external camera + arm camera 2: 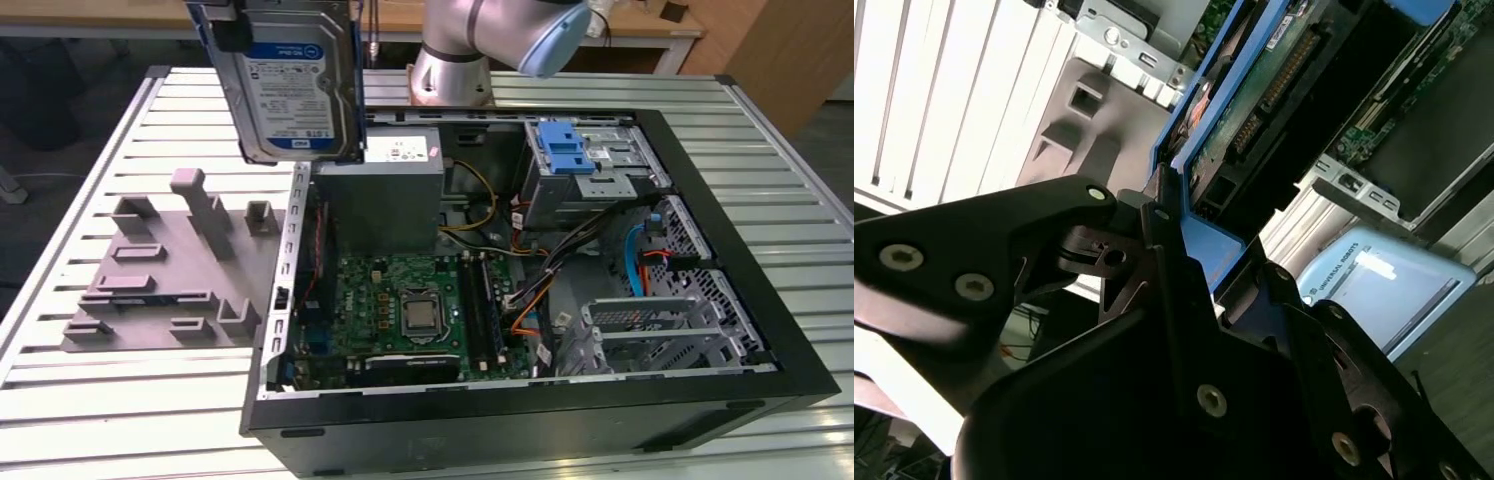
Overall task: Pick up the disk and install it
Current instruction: 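Pick up the disk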
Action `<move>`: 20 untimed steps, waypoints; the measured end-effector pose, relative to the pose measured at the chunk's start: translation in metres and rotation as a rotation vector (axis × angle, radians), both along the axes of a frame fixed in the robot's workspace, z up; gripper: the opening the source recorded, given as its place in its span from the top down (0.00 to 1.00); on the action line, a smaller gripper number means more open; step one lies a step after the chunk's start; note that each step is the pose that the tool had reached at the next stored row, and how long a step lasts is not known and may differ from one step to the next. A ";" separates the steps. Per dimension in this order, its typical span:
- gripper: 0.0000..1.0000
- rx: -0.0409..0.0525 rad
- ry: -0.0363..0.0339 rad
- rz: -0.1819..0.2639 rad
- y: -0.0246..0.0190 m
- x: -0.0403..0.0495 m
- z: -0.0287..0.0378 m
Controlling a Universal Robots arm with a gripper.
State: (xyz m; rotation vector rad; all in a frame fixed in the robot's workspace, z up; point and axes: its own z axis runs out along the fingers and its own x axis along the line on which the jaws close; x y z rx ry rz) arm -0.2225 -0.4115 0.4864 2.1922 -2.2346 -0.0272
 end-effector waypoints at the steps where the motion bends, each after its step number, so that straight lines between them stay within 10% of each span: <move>1: 0.64 0.0000 0.0002 0.000 -0.0003 0.0021 0.0000; 20: 0.64 0.0000 0.0036 0.000 -0.0053 0.0408 0.0000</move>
